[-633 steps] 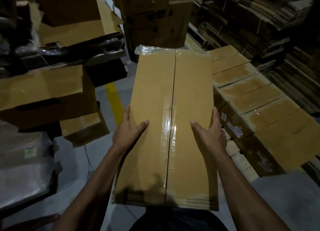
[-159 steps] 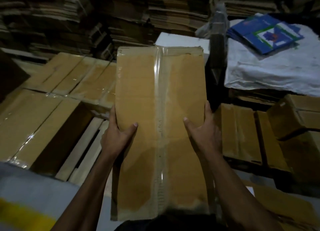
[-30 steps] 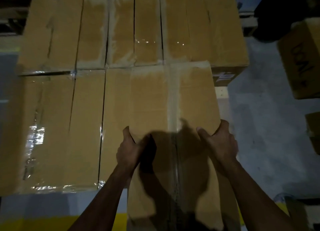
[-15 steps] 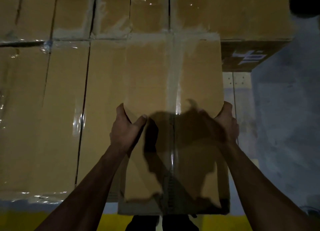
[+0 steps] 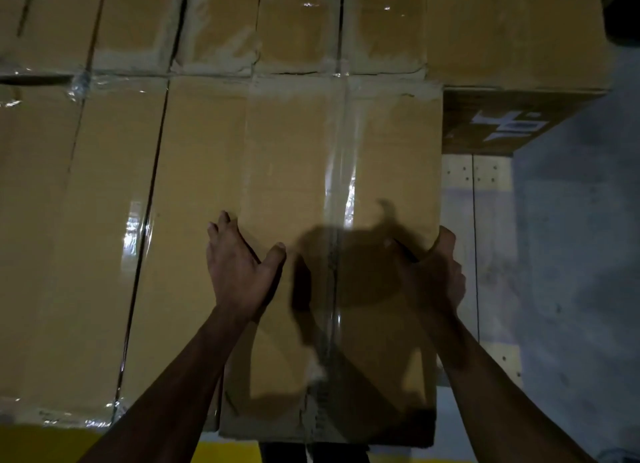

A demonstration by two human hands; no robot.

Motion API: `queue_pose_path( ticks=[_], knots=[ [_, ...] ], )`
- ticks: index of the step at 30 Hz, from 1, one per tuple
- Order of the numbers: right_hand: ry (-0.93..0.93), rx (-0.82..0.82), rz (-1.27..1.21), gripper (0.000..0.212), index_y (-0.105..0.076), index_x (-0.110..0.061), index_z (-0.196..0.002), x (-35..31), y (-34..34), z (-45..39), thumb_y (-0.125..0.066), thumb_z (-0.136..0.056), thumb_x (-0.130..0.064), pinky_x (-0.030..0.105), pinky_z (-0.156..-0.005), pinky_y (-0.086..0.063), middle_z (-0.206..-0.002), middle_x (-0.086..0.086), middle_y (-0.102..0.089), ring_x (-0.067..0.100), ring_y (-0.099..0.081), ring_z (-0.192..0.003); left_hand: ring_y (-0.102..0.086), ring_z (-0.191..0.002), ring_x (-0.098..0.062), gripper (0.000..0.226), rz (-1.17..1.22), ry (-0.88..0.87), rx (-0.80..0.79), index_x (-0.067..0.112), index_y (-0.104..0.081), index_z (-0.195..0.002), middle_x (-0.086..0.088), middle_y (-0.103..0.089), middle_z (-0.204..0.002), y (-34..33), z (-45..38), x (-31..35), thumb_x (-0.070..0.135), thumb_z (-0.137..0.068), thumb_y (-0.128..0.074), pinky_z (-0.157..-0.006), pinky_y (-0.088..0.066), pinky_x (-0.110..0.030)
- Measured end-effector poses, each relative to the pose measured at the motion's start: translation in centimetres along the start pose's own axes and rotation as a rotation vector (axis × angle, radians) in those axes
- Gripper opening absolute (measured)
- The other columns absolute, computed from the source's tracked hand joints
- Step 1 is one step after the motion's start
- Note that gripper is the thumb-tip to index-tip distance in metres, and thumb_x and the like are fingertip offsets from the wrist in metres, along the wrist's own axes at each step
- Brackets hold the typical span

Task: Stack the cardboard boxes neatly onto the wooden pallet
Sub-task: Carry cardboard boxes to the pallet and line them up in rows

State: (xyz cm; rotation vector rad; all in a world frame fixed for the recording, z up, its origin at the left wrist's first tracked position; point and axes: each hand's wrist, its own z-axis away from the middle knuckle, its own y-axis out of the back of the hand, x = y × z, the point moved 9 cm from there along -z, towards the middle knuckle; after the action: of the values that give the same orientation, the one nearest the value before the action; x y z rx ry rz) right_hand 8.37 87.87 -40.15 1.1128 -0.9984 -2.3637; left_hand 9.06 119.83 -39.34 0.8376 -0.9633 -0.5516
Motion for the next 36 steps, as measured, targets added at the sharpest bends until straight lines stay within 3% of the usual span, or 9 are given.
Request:
queue_pose_path(
  ticks=[4,8,16,18,21,26,30,33,36],
  knots=[
    [0.012,-0.01,0.014,0.085,-0.033,-0.017,-0.146,-0.1,-0.9,-1.0,-0.072,-0.082,-0.056,0.052,-0.099,-0.043,-0.13,0.015,-0.061,0.042,-0.057,-0.118,0.001,-0.151,-0.031,0.101,-0.076,-0.027,0.003,0.002,-0.02,-0.152,-0.017,-0.007,-0.163,-0.7,-0.6,-0.1,0.056,-0.074,-0.051,-0.121,-0.002,-0.046],
    [0.023,-0.001,0.047,0.084,-0.033,-0.016,-0.145,-0.5,-1.5,-1.7,-0.072,-0.082,-0.056,0.05,-0.096,-0.045,-0.127,0.016,-0.062,0.04,-0.059,-0.115,0.014,-0.15,-0.025,0.098,-0.264,-0.067,-0.029,0.012,-0.001,-0.157,-0.011,0.009,-0.164,-2.2,-0.6,-0.3,0.064,-0.081,-0.035,-0.119,0.01,-0.042],
    [0.014,-0.028,0.036,0.086,-0.032,-0.019,-0.139,-0.4,-2.2,-1.8,-0.069,-0.077,-0.067,0.053,-0.097,-0.048,-0.13,0.01,-0.058,0.036,-0.058,-0.115,0.022,-0.148,-0.025,0.093,-0.367,-0.075,-0.142,0.017,0.012,-0.156,-0.01,0.021,-0.162,-2.7,-0.8,-0.5,0.068,-0.088,-0.027,-0.117,0.013,-0.042],
    [0.022,-0.044,0.01,0.1,-0.027,-0.02,-0.146,-0.4,-2.1,-1.7,-0.067,-0.073,-0.076,0.054,-0.102,-0.045,-0.14,0.008,-0.052,0.034,-0.053,-0.123,0.02,-0.149,-0.026,0.09,-0.379,-0.096,-0.179,0.018,0.011,-0.156,-0.009,0.021,-0.162,-2.3,-1.0,-0.4,0.065,-0.094,-0.034,-0.119,0.01,-0.042],
    [0.13,-0.051,0.074,0.105,-0.01,-0.018,-0.157,-0.6,-2.3,-0.3,-0.061,-0.082,-0.071,0.058,-0.111,-0.034,-0.16,0.01,-0.027,0.033,-0.032,-0.143,0.014,-0.15,-0.027,0.086,-0.411,-0.173,-0.228,0.017,0.005,-0.157,-0.009,0.015,-0.163,-1.3,-0.8,-0.7,0.056,-0.097,-0.043,-0.121,0.001,-0.042],
    [0.261,-0.152,0.419,0.101,0.0,-0.012,-0.159,1.9,-3.1,5.6,-0.025,-0.084,-0.075,0.051,-0.12,-0.023,-0.166,0.013,0.012,0.03,0.002,-0.153,0.008,-0.151,-0.028,0.083,-0.498,-0.288,-0.343,0.016,0.002,-0.158,-0.006,0.011,-0.164,-0.5,3.5,-2.9,0.046,-0.098,-0.047,-0.121,-0.007,-0.041],
    [0.305,-0.23,0.532,0.087,0.0,-0.011,-0.159,5.6,-3.5,10.2,-0.033,-0.097,-0.063,0.046,-0.12,-0.017,-0.164,0.014,0.018,0.029,0.01,-0.153,0.004,-0.151,-0.029,0.089,-0.511,-0.354,-0.457,0.014,-0.004,-0.157,-0.008,0.005,-0.165,-0.3,8.4,-5.7,0.029,-0.09,-0.059,-0.12,-0.014,-0.042],
    [0.327,-0.233,0.625,0.079,-0.003,-0.009,-0.159,7.3,-3.8,13.5,-0.038,-0.103,-0.051,0.045,-0.121,-0.015,-0.165,0.015,0.016,0.032,0.008,-0.153,0.004,-0.151,-0.03,0.102,-0.544,-0.38,-0.54,0.014,-0.002,-0.157,-0.008,0.006,-0.165,-0.1,12.2,-8.3,0.035,-0.083,-0.069,-0.12,-0.015,-0.041],
    [0.328,-0.247,0.674,0.081,-0.003,-0.008,-0.159,8.4,-4.1,15.8,-0.04,-0.101,-0.053,0.047,-0.12,-0.015,-0.165,0.017,0.012,0.036,0.008,-0.152,0.006,-0.151,-0.031,0.105,-0.601,-0.432,-0.568,0.014,0.002,-0.157,-0.008,0.01,-0.164,0.2,15.4,-10.5,0.046,-0.084,-0.067,-0.121,-0.012,-0.041]
  ],
)
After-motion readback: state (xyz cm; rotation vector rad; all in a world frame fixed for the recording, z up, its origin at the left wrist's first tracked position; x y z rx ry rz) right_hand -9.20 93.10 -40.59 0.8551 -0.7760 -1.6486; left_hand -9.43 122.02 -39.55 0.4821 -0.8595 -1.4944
